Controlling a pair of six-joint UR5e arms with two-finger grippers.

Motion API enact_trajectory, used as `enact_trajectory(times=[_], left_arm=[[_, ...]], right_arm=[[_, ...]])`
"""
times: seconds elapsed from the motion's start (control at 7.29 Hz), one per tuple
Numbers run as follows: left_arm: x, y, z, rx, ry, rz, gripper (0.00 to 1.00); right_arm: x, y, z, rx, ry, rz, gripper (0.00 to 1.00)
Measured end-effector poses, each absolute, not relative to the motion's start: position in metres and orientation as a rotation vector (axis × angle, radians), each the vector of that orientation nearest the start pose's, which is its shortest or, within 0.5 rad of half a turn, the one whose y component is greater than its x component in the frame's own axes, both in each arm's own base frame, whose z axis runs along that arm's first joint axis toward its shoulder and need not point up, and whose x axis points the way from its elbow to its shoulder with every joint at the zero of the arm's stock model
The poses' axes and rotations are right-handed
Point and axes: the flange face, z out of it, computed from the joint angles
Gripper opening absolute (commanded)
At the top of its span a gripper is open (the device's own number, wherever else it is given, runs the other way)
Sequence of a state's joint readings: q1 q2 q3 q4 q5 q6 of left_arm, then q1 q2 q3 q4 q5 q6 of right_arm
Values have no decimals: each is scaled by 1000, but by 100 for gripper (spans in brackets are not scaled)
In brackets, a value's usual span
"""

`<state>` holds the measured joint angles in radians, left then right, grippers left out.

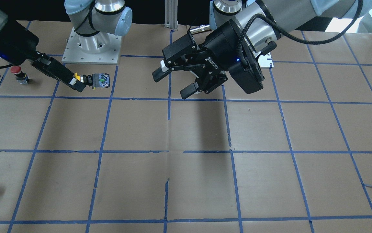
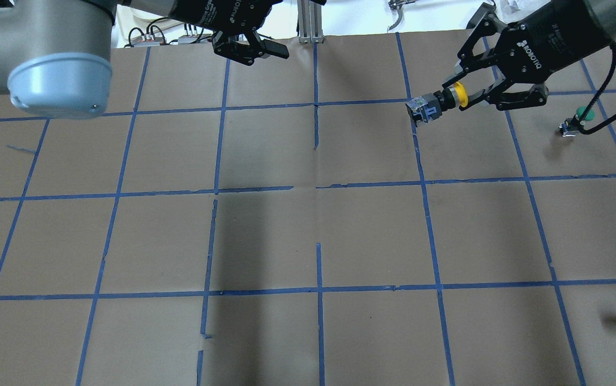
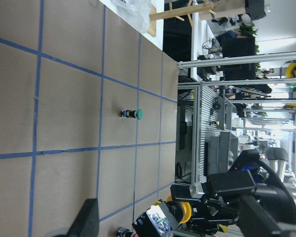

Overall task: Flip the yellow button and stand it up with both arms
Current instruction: 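Carry the button away with the right gripper while the left gripper withdraws, then lower the button base-down beside the green button with the right gripper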

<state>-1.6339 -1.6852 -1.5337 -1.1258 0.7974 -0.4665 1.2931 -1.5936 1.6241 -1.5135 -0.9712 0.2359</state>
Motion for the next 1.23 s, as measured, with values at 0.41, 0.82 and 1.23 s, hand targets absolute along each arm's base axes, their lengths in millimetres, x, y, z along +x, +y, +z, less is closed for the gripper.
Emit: enact_trajectory(times=[0.41, 0.82, 1.23], left_arm=[[-173, -532, 498, 268, -2809, 142, 100], [-120, -542, 470, -67, -3106, 109, 100], [-116, -541, 455, -188, -3140, 66, 100]], right_arm=[[1, -525, 452, 106, 2743, -66, 18], [-30, -530, 415, -469, 2933, -314, 18], [-77, -514, 365, -834, 2955, -505, 17]])
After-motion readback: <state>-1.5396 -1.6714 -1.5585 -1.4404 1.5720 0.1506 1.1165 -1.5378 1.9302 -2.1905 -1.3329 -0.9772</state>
